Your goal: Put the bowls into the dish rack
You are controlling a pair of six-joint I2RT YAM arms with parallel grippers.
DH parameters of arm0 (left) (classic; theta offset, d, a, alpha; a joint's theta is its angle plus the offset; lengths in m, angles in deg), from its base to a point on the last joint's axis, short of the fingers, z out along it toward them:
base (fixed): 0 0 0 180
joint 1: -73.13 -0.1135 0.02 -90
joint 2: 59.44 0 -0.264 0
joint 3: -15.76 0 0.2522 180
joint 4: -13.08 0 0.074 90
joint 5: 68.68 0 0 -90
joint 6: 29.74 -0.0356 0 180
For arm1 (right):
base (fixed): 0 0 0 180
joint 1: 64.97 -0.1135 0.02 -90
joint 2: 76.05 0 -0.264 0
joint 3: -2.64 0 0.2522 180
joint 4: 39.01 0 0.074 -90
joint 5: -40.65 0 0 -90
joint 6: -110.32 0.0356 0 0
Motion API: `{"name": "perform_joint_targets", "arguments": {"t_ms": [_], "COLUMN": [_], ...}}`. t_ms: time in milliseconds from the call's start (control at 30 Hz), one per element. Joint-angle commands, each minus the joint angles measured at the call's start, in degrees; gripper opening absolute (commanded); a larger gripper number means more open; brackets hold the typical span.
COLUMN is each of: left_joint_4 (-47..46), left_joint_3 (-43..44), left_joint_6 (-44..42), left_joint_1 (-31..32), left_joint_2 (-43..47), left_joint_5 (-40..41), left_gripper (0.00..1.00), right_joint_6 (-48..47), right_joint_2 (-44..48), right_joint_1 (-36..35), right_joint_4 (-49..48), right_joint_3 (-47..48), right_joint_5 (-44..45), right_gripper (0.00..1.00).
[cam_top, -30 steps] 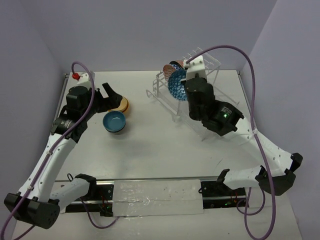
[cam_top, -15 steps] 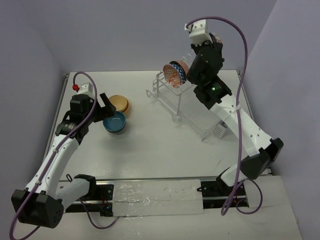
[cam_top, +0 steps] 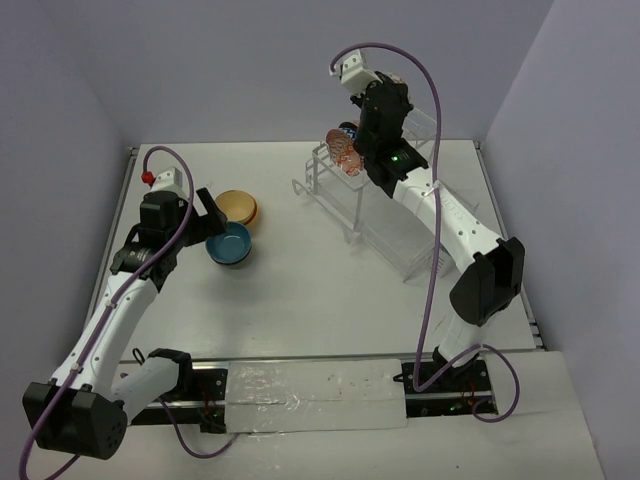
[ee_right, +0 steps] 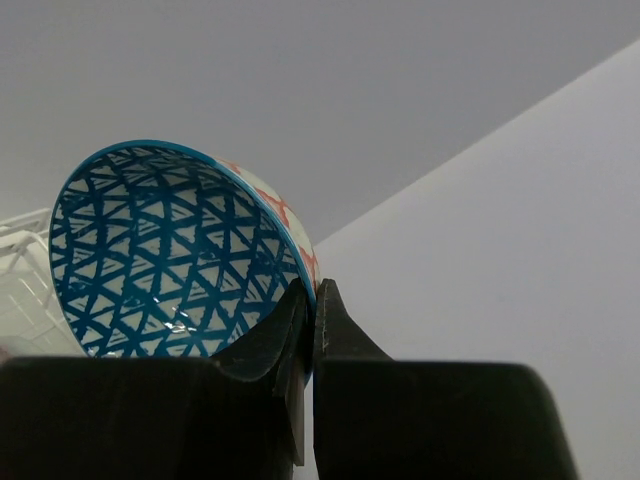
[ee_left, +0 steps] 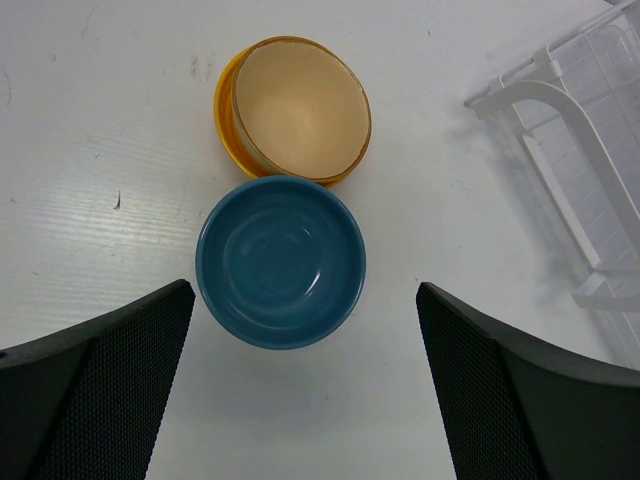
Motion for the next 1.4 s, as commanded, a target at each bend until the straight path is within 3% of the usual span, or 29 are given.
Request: {"name": "perform_joint_targets", "arguments": {"t_ms": [0,1033,1367], "left_joint_4": [-1.88,-1.88,-1.88], "left_joint_3": [0.26,0.08,0.08], "left_joint_6": [-1.25,-1.42,-1.42], "left_joint_1": [-0.26,-0.26,-0.26], "left_joint_2": [0.19,0.37,0.63], "left_joint_5": [1.22,0.69,0.60], "left_gripper": [0.99,0.99,0.99], "right_joint_6": [-1.03,0.97,3.52], "right_joint_2": [0.39,1.27,3.55], "right_joint_1": [0.25,-0.37,-1.42], "right_joint_4": [-6.83,-10.54,-6.40], "right_joint_3": [-0.11,-14.09,-13.48], "right_joint_5": [-2.73,-1.50,-1.06], "right_gripper": [0.00,0.00,0.08]}}
